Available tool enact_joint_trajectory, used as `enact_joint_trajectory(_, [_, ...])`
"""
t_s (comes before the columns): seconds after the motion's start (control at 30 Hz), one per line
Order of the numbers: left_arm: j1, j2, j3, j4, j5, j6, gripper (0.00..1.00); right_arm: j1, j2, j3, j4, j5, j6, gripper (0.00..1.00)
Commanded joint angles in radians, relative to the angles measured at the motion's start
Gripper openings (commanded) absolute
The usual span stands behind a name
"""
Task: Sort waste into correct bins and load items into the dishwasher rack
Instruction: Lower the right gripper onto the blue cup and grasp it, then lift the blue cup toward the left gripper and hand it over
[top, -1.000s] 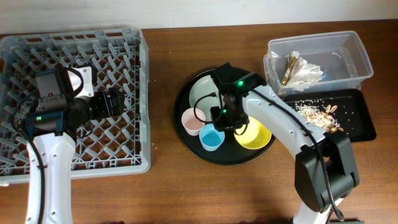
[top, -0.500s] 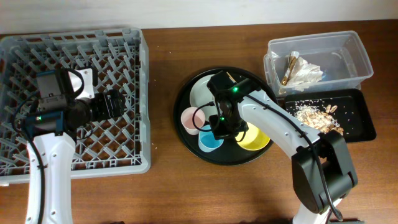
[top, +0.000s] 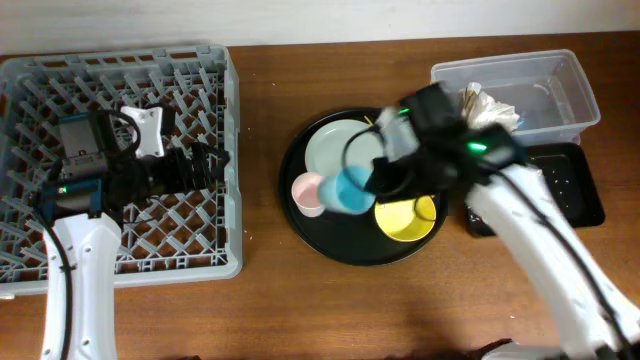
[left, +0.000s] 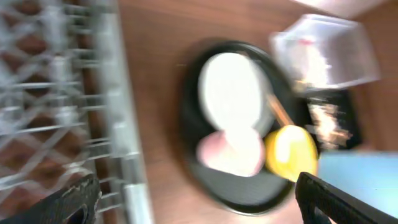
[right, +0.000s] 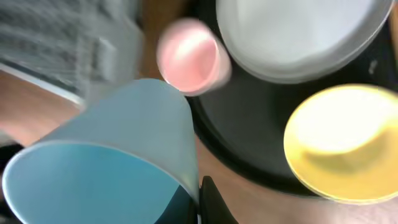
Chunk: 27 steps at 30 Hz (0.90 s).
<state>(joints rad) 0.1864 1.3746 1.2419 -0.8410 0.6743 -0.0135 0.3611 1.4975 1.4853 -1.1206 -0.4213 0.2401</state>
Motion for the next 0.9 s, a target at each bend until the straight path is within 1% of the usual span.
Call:
enact_joint_trajectory(0.0, [-0.002, 0.001, 0.015, 0.015, 0.299, -0.029, 1.00, -0.086, -0.069, 0.015, 0.067, -0.204, -0.043, 0.04])
enact_joint_trajectory(0.03, [-0.002, 0.001, 0.016, 0.020, 0.346, -0.029, 1.00, -0.111, -0.074, 0.015, 0.094, -0.278, -0.073, 0.04])
enact_joint_trajectory(0.1, [-0.002, 0.001, 0.016, 0.024, 0.413, -0.029, 1.00, -0.135, -0.071, 0.014, 0.115, -0.357, -0.098, 0.04])
enact_joint_trajectory(0.23, [-0.002, 0.001, 0.016, 0.025, 0.544, -0.029, 1.00, -0.161, -0.058, 0.011, 0.121, -0.462, -0.167, 0.04])
enact_joint_trajectory(0.37, [0.002, 0.013, 0.016, 0.047, 0.635, -0.029, 1.00, -0.161, -0.058, 0.011, 0.123, -0.503, -0.185, 0.04])
enact_joint_trajectory(0.53, [0.003, 0.089, 0.016, 0.119, 0.842, -0.029, 1.00, -0.161, -0.058, 0.011, 0.124, -0.503, -0.185, 0.04])
enact_joint_trajectory(0.6, [0.003, 0.132, 0.016, 0.130, 0.893, -0.028, 1.00, -0.161, -0.058, 0.011, 0.124, -0.503, -0.186, 0.04])
enact_joint_trajectory(0.73, [0.002, 0.211, 0.016, 0.126, 0.900, -0.055, 1.00, -0.159, -0.050, 0.006, 0.147, -0.503, -0.188, 0.04])
enact_joint_trajectory(0.87, [0.002, 0.225, 0.016, 0.126, 0.900, -0.072, 1.00, -0.159, -0.019, -0.010, 0.192, -0.529, -0.188, 0.04])
